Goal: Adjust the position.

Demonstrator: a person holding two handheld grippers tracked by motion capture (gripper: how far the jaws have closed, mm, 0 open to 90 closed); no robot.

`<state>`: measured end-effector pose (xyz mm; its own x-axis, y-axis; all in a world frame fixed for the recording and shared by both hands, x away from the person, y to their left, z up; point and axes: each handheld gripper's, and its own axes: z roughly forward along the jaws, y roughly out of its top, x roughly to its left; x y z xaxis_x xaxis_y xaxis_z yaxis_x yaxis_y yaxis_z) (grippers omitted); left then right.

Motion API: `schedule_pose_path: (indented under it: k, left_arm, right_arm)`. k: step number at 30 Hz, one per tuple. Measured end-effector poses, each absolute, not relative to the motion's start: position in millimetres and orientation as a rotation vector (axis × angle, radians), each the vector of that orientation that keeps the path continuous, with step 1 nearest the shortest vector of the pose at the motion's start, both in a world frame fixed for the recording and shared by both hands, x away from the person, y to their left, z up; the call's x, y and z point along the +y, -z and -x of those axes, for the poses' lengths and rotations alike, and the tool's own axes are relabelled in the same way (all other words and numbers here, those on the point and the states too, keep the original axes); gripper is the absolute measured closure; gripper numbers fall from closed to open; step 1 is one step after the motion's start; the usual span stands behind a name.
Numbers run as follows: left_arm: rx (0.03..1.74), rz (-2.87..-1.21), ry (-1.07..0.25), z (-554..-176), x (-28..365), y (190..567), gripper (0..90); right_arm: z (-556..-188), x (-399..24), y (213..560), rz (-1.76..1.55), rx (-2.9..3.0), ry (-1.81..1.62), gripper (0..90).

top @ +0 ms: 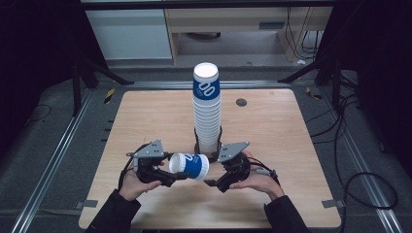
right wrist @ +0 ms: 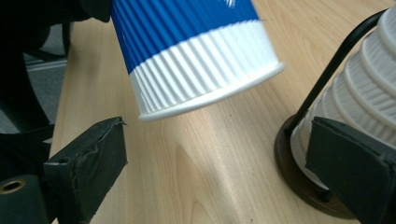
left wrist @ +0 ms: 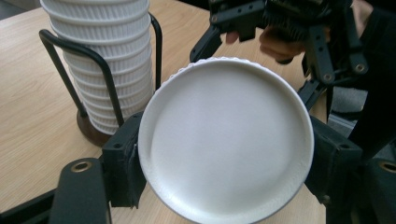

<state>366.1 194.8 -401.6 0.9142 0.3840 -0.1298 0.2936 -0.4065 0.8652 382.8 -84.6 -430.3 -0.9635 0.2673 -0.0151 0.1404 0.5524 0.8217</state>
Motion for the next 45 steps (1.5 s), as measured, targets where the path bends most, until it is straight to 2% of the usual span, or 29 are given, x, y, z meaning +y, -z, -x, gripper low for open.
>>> schedule_pose_path:
  k: [7,18,26,40,45]
  left_arm:
    - [0.461,-1.973,-0.062,-365.1,190.8,401.6,26.3]
    - [0.397,-1.991,-0.001,-359.8,177.8,404.4,26.4]
    - [0.389,-1.998,0.006,-360.1,176.7,406.2,26.5]
    - [0.400,-1.997,0.007,-360.6,178.0,403.5,25.7]
    - [0.399,-2.019,0.000,-360.3,181.8,399.7,22.1]
  right_arm:
    - [-381.8,-81.0,432.0,-0.340,2.650,-1.460,5.3]
    - [-379.1,-75.2,435.1,-0.289,2.684,-1.559,8.1]
    - [-378.3,-74.3,437.6,-0.257,2.702,-1.583,13.8]
    - [-378.3,-76.9,435.7,-0.243,2.699,-1.556,15.4]
    - [-379.0,-79.1,435.2,-0.241,2.700,-1.526,15.6]
